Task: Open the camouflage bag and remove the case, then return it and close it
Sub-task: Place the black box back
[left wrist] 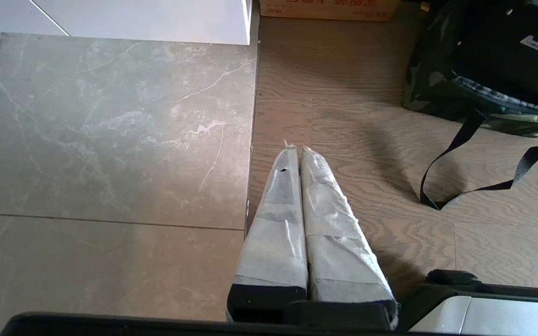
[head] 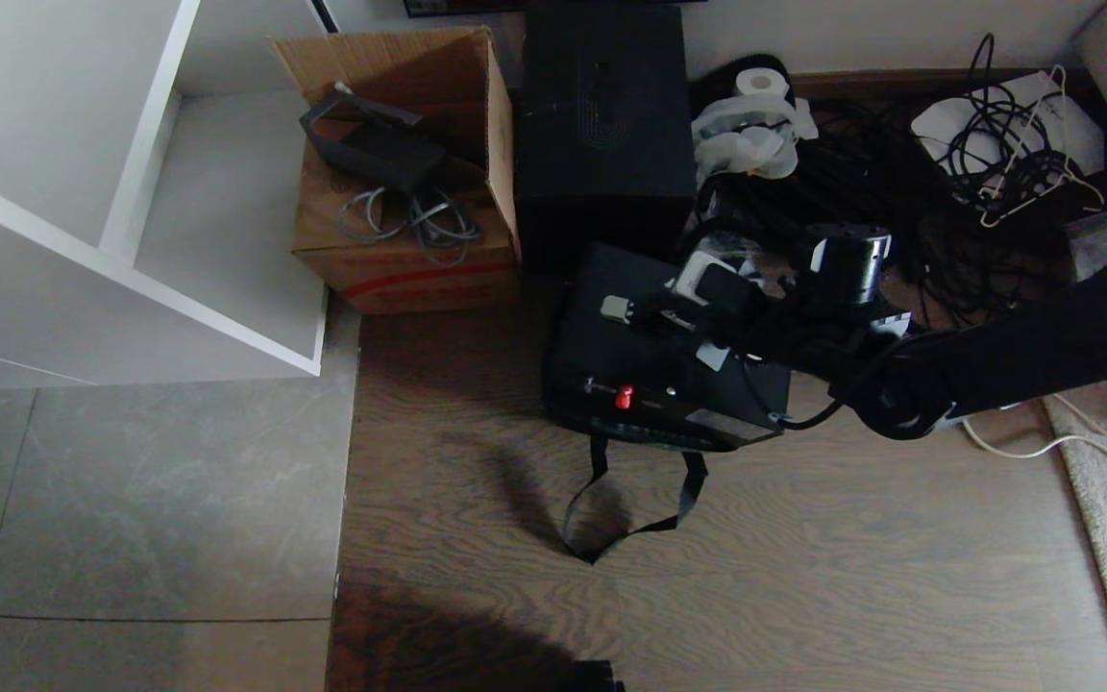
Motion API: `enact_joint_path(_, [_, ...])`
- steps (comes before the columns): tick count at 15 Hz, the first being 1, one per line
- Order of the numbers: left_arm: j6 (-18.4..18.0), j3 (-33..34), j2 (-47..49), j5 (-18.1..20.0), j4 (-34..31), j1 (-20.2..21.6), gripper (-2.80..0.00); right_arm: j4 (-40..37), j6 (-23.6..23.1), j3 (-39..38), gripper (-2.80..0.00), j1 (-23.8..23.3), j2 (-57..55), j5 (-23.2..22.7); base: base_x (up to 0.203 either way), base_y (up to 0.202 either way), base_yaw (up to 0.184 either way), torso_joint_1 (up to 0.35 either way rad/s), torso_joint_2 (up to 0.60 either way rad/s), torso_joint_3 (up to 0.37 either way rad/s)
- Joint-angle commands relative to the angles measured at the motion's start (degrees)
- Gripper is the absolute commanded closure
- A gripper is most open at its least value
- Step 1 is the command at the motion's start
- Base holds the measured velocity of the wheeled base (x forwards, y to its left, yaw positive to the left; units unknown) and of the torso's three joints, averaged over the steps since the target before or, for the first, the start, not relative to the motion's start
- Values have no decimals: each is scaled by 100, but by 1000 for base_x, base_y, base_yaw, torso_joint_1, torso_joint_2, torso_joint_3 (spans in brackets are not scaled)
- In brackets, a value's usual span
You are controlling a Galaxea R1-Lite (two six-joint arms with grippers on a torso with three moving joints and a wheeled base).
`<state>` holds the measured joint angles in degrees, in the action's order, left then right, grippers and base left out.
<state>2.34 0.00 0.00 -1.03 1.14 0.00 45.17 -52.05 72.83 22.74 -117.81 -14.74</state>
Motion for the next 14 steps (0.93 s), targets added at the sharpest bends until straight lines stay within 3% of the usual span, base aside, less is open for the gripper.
enact_joint_path(1, [3,53,-9,-2,5,0,0,78,-194,76,0,3,-191,-20,0,0,0,0,0,0])
enact_joint_path(14, [3,53,-9,-2,0,0,0,-478,-209,206,0,3,254,-179,0,0,0,0,0,0])
